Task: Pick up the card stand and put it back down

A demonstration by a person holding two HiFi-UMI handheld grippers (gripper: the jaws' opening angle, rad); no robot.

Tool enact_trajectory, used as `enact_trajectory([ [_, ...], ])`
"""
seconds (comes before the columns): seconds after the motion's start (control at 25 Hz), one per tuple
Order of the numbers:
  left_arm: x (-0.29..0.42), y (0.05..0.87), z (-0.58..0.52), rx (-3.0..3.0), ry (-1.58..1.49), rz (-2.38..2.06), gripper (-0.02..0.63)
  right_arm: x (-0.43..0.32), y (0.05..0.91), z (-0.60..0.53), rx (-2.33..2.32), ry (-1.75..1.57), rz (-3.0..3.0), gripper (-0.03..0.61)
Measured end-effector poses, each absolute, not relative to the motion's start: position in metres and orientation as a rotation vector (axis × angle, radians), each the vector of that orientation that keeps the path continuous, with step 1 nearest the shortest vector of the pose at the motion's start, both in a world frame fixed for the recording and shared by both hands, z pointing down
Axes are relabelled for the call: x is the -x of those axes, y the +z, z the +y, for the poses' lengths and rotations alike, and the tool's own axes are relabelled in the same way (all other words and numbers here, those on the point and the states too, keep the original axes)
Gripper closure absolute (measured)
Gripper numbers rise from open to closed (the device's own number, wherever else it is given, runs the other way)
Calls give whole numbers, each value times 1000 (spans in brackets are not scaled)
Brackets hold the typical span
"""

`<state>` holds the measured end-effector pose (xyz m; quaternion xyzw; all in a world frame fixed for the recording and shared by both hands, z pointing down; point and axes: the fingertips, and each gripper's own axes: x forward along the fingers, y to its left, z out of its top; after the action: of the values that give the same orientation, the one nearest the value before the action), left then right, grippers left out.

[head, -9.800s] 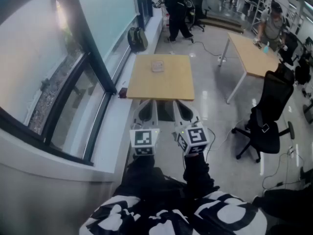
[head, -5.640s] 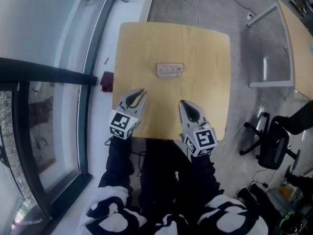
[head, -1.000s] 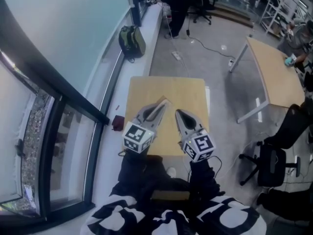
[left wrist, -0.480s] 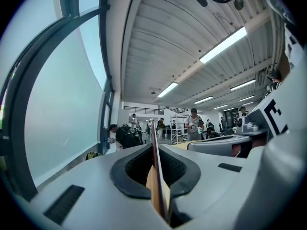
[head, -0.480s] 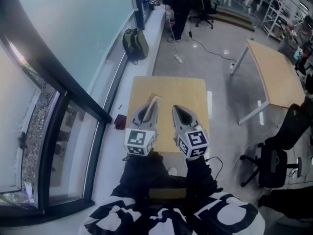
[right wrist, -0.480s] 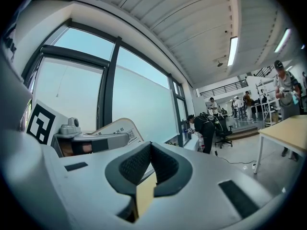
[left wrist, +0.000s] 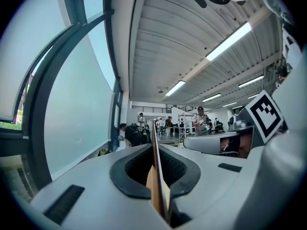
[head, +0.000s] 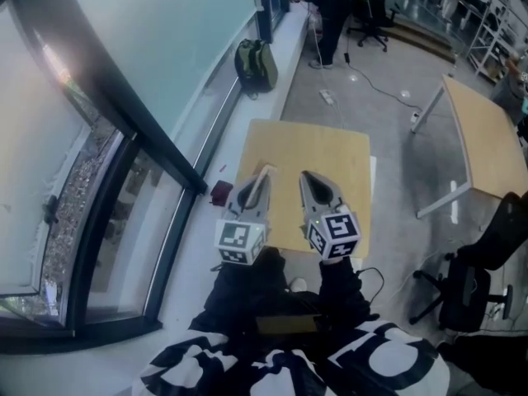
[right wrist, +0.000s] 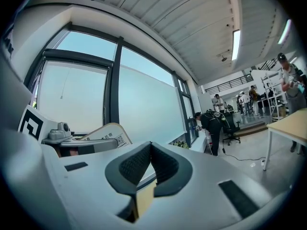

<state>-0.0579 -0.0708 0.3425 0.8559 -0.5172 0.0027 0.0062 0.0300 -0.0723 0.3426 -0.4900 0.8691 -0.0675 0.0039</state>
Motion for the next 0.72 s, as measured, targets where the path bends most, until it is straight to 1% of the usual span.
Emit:
enact_trajectory([
  [0.2, 82, 356, -67, -2626, 22, -1642, 591, -9, 354, -77, 1488, -256, 2764, 568],
  [0.36, 104, 387, -68, -2571, 104, -1653, 591, 10, 366, -80, 1453, -291, 2813, 568],
  [0.72, 135, 433, -96, -2477, 176, -1646, 591, 20, 400, -114, 1459, -400, 2869, 566],
])
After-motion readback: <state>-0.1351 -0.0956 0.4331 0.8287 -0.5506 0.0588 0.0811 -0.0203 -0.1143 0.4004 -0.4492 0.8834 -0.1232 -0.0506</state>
